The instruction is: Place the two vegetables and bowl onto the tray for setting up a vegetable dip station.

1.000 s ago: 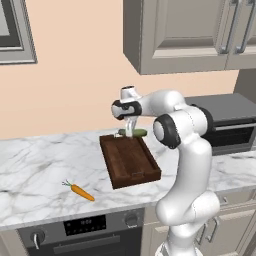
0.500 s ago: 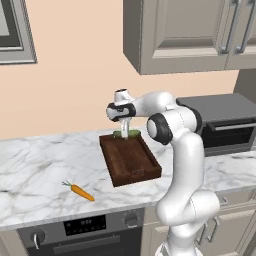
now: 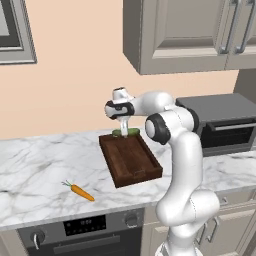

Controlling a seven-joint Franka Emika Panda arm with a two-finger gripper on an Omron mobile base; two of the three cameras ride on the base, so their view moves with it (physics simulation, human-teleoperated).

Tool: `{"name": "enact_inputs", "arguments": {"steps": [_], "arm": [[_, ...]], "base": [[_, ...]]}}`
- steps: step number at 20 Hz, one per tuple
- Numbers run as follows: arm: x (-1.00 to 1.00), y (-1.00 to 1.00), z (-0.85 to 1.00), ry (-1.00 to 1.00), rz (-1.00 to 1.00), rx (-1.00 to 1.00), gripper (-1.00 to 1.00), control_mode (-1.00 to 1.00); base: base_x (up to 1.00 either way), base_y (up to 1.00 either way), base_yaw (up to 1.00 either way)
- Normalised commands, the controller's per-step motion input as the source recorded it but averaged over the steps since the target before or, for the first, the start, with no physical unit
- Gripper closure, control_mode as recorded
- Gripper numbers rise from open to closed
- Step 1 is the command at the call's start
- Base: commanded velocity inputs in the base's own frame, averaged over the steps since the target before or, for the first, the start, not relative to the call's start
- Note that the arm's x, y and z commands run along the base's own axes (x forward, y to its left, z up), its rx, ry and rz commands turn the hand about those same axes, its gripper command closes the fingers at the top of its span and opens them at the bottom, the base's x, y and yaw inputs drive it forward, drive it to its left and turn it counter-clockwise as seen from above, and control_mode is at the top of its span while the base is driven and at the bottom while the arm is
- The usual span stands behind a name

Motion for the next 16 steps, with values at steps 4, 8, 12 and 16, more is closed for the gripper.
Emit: {"name": "enact_inputs", "arguments": {"steps": [4,8,12,16], "arm": [[-0.26,0.00,0.00,0.00,0.03,0.00,1.00,-1.00],[-0.45,0.00,0.00,0.00,0.02,0.00,1.00,-1.00],[-0.14,0.00,-0.06,-0.01,0.01,0.00,1.00,-1.00],[0.10,0.00,-0.22,-0.10,0.01,0.00,1.00,-1.00]], "base": [[0.00,0.00,0.00],[0.00,0.00,0.00],[0.00,0.00,0.00],[0.00,0.00,0.00]]}}
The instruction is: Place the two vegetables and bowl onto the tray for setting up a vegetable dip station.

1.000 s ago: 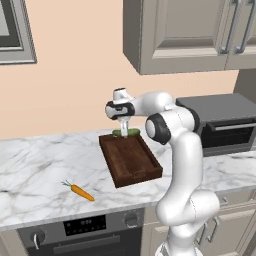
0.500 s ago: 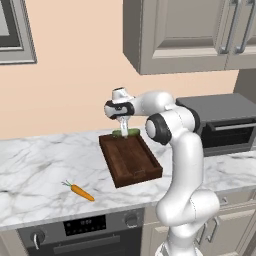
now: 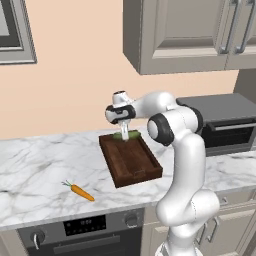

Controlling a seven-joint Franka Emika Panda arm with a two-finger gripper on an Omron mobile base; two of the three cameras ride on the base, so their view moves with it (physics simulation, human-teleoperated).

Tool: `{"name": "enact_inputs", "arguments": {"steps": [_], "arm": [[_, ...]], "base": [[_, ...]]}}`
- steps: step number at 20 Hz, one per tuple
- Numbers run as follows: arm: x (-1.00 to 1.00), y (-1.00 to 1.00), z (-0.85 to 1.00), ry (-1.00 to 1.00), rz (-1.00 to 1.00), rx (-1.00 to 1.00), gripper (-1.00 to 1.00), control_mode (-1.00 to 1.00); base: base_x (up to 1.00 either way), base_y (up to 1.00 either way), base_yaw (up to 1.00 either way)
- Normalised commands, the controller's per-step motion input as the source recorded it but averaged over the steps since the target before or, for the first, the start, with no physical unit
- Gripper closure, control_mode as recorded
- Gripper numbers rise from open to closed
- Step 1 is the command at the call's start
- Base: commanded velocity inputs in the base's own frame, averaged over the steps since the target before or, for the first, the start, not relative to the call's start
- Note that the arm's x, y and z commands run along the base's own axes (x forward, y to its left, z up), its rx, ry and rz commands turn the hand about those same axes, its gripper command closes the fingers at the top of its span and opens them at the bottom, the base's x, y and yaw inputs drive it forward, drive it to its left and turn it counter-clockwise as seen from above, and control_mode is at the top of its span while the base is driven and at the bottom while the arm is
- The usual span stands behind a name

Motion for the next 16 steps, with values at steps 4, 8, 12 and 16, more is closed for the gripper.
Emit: {"name": "enact_inputs", "arguments": {"steps": [4,8,12,16], "arm": [[0.03,0.00,-0.17,-0.07,0.01,0.00,1.00,-1.00],[0.00,0.00,0.00,0.00,0.02,0.00,-1.00,-1.00],[0.00,0.00,0.00,0.00,0.00,0.00,-1.00,-1.00],[0.00,0.00,0.00,0.00,0.00,0.00,-1.00,-1.00]], "base": [[0.00,0.00,0.00],[0.00,0.00,0.00],[0.00,0.00,0.00],[0.00,0.00,0.00]]}}
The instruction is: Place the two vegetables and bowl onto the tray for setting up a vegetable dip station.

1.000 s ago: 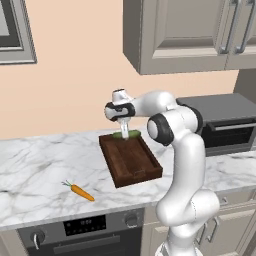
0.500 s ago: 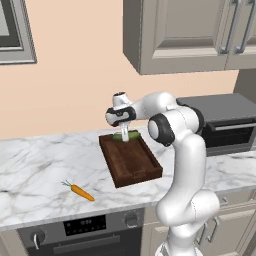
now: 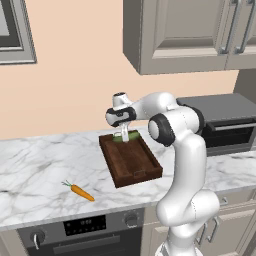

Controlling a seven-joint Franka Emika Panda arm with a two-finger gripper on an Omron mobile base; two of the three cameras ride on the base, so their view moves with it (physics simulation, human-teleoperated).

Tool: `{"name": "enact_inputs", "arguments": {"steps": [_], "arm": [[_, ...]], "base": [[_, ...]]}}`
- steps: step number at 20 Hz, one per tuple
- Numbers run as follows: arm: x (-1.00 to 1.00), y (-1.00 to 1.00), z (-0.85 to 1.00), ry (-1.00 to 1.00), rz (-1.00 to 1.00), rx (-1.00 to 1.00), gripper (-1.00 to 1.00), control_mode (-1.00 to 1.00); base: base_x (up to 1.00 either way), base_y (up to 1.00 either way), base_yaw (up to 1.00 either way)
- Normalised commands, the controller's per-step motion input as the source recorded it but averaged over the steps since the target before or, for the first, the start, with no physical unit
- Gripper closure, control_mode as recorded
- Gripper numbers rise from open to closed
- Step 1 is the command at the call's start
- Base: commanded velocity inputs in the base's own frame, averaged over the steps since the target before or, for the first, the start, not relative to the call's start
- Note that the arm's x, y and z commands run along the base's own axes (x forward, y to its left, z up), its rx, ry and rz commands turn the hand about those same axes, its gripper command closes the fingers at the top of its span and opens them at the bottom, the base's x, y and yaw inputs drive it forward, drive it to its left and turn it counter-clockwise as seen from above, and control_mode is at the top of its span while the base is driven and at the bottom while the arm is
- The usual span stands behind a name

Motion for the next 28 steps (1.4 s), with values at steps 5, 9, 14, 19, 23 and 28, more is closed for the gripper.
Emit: {"name": "enact_inputs", "arguments": {"steps": [5,9,14,19,23,28], "arm": [[-0.08,0.00,0.03,-0.04,0.00,0.00,-1.00,-1.00],[-0.20,0.00,0.20,-0.16,0.00,0.00,-1.00,-1.00],[-0.30,0.01,0.24,-0.14,0.00,0.00,-1.00,-1.00],[-0.51,0.11,0.24,-0.08,0.00,0.01,-1.00,-1.00],[-0.63,0.20,0.21,-0.06,-0.03,0.06,-1.00,-1.00],[-0.47,0.22,0.28,0.00,-0.06,0.09,-1.00,-1.00]], "base": [[0.00,0.00,0.00],[0.00,0.00,0.00],[0.00,0.00,0.00],[0.00,0.00,0.00],[0.00,0.00,0.00],[0.00,0.00,0.00]]}}
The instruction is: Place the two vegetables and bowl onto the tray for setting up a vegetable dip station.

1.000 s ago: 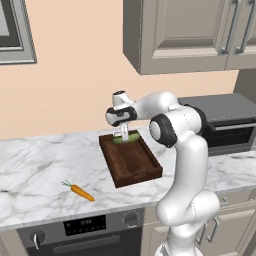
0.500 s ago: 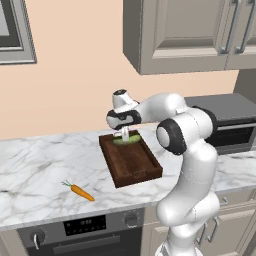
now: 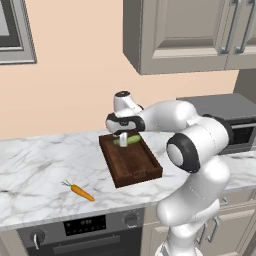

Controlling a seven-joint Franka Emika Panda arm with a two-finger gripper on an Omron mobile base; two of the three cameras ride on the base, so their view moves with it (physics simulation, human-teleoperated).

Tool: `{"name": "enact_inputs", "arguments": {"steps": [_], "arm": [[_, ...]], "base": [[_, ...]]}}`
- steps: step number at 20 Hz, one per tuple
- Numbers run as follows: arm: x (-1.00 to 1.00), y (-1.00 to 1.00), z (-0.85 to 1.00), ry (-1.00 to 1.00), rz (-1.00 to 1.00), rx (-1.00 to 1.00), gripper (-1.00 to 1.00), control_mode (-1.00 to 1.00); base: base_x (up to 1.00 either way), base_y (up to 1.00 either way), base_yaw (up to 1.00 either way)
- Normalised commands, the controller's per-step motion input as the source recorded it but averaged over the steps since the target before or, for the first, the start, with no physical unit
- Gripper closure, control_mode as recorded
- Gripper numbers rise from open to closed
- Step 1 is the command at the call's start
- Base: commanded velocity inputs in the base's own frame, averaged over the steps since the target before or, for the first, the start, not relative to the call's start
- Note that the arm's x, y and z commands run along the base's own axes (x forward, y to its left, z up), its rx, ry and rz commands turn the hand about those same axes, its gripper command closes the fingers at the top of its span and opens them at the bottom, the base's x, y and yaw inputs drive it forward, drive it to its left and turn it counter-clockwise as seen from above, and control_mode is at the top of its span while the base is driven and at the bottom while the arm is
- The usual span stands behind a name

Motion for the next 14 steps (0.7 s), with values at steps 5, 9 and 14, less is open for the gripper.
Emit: {"name": "enact_inputs", "arguments": {"steps": [5,9,14], "arm": [[-0.31,0.26,0.26,0.00,-0.08,0.09,-1.00,-1.00],[-0.30,0.48,0.06,-0.02,-0.12,0.02,-1.00,-1.00],[-0.26,0.44,0.00,-0.03,-0.14,0.00,-1.00,-1.00]], "base": [[0.00,0.00,0.00],[0.00,0.00,0.00],[0.00,0.00,0.00]]}}
